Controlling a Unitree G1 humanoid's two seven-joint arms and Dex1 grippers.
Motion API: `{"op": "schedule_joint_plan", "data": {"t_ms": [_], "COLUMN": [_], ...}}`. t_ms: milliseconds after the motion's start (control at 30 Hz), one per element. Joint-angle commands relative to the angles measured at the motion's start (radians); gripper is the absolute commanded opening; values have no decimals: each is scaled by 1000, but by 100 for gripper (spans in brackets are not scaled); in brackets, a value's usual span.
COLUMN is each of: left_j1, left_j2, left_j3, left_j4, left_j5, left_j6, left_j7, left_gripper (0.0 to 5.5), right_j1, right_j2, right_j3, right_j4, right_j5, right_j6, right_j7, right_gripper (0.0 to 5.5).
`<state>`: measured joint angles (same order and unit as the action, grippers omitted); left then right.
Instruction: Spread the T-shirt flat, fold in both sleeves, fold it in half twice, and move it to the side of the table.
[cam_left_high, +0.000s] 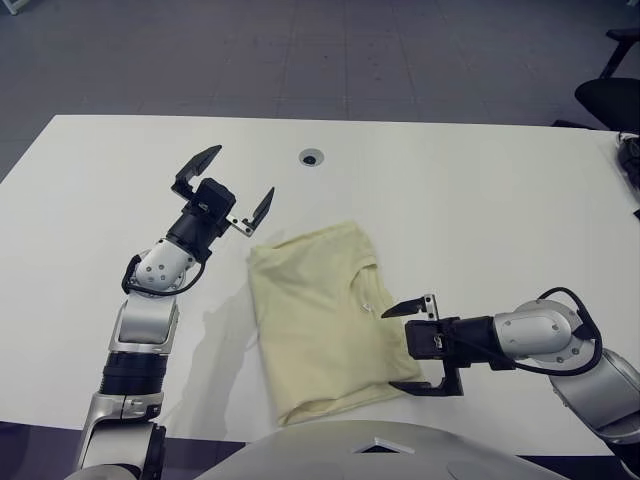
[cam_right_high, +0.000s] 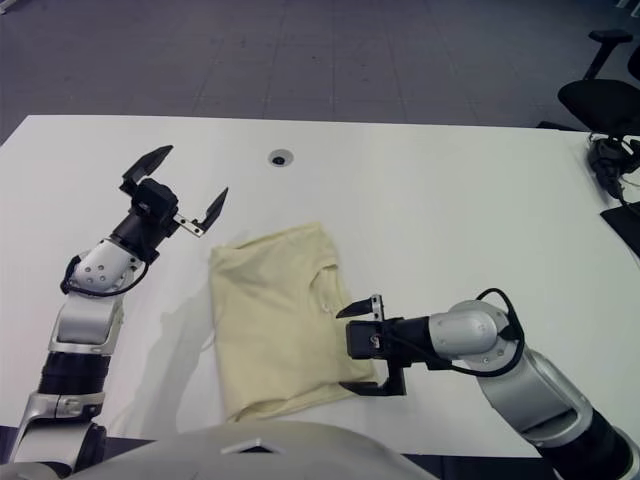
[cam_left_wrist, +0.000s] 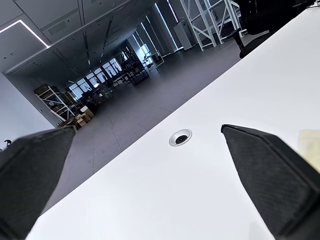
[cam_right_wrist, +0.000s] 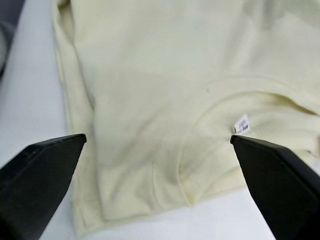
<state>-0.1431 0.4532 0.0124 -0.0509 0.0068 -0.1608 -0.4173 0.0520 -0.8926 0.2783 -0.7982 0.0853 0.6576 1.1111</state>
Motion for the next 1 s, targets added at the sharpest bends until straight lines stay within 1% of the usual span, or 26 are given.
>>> {"op": "schedule_joint_plan", "data": {"t_ms": [33, 133, 200, 233, 367, 533, 633, 733, 800, 900, 1000], "left_j1": [-3, -5, -5, -5, -6, -30, -36, -50, -54, -42, -50], "left_j2": [7, 5, 3, 2, -3, -11, -15, -22, -24, -23, -24], "left_j3": [1, -3, -5, -5, -2, 7, 1, -9, -17, -15, -22], "left_j4": [9, 15, 17, 18, 25, 62, 74, 84, 91, 81, 95], "left_j5": [16, 22, 23, 24, 26, 25, 32, 38, 47, 61, 72], "left_j6": [3, -2, -6, -8, -17, -33, -38, -42, -48, -53, -63], "left_j7": [3, 5, 6, 7, 16, 41, 54, 60, 62, 74, 78], "left_gripper": [540, 540, 540, 540, 540, 540, 540, 540, 540, 540, 540], "right_j1": [-123, -208, -271, -300, -382, -435, -447, -461, -473, -507, -525], "right_j2": [30, 58, 100, 130, 285, 496, 588, 609, 598, 590, 574], "right_j3": [-109, -194, -198, -181, -36, 138, 184, 240, 262, 246, 226], "right_j4": [-5, 29, 102, 150, 382, 717, 917, 1104, 1202, 1308, 1364], "right_j5": [123, 239, 253, 236, 117, -56, -142, -270, -343, -370, -374], "right_j6": [91, 139, 127, 106, -51, -325, -489, -615, -667, -704, -719], "right_j7": [-15, -21, -65, -99, -225, -378, -472, -568, -616, -647, -656], "right_gripper": [538, 538, 538, 538, 538, 538, 538, 538, 538, 538, 538]}}
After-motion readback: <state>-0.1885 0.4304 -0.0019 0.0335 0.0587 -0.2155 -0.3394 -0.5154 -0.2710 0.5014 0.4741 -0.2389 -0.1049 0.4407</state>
